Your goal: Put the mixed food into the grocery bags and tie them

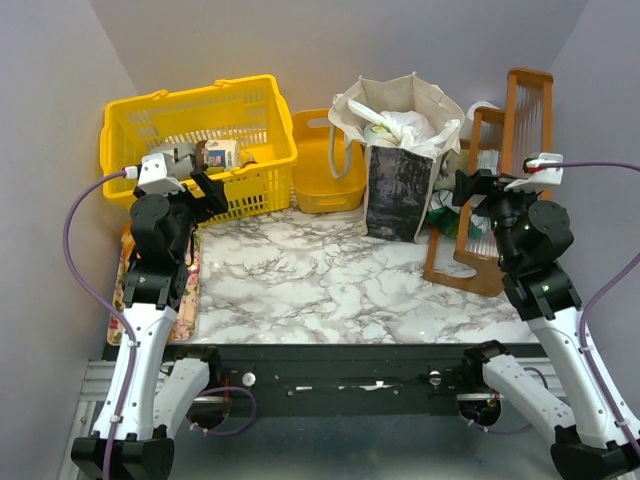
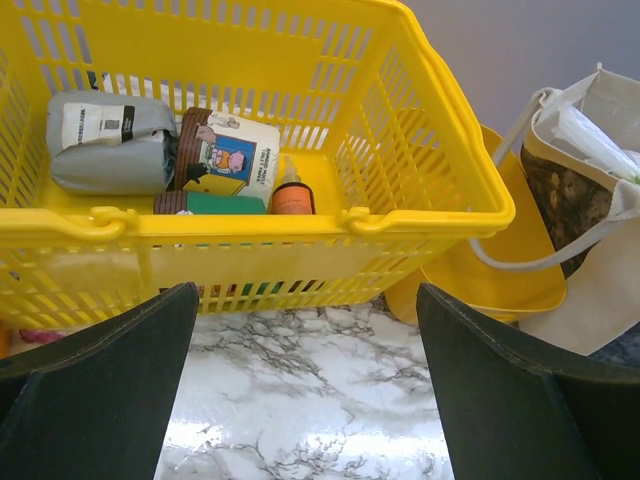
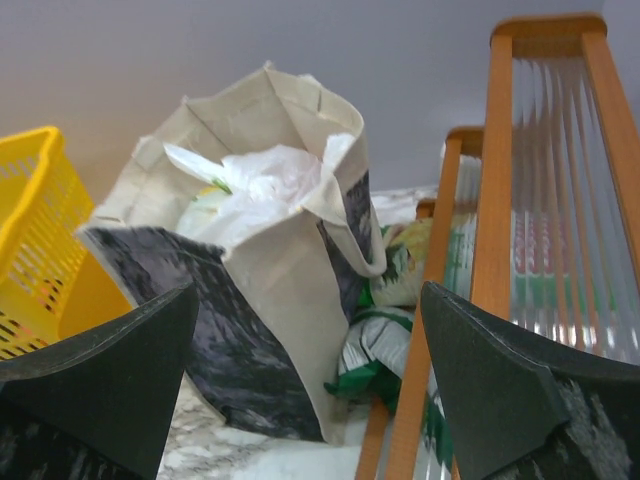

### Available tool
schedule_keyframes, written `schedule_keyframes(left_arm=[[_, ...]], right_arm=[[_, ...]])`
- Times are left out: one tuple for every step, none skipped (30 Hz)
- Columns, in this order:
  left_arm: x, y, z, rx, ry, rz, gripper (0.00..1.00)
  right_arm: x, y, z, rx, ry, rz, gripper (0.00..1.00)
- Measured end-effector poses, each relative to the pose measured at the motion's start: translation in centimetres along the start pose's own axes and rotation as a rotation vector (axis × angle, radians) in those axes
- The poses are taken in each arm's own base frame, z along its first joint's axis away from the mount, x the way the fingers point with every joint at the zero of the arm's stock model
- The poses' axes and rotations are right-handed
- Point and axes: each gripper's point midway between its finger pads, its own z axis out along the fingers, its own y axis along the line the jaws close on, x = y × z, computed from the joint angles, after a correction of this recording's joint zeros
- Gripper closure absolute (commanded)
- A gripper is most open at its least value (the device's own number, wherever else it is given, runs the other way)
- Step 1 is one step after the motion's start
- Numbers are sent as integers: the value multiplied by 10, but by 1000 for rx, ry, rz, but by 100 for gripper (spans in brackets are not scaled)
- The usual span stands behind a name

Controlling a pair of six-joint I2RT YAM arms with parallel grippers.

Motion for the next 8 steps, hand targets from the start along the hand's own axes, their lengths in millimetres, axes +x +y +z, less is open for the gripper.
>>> schedule_keyframes(left_arm=[[-2,0,-1,1,-6,-2,1],[-3,-1,-3,3,-11,-2,1],[-4,-1,-4,5,-18,-3,1],[-5,-1,-5,7,-22,-4,1],[-6,-1,-7,8,-26,-4,1],[-6,-1,-8,10,-31,-4,1],[-6,-1,-9,11,-35,-4,1],[-6,-1,-9,11,-36,-5,1]], right_arm=[[9,-2,0,7,12,-8,0],[18,-5,-1,15,26,-17,0],[22,-7,-2,20,30,-22,0],[23,-8,-4,23,28,-27,0],[23,-9,-5,25,23,-30,0],[19,-10,-7,26,11,-31,0],[15,-10,-8,27,-4,-29,0],[10,-11,-9,29,-21,-28,0]])
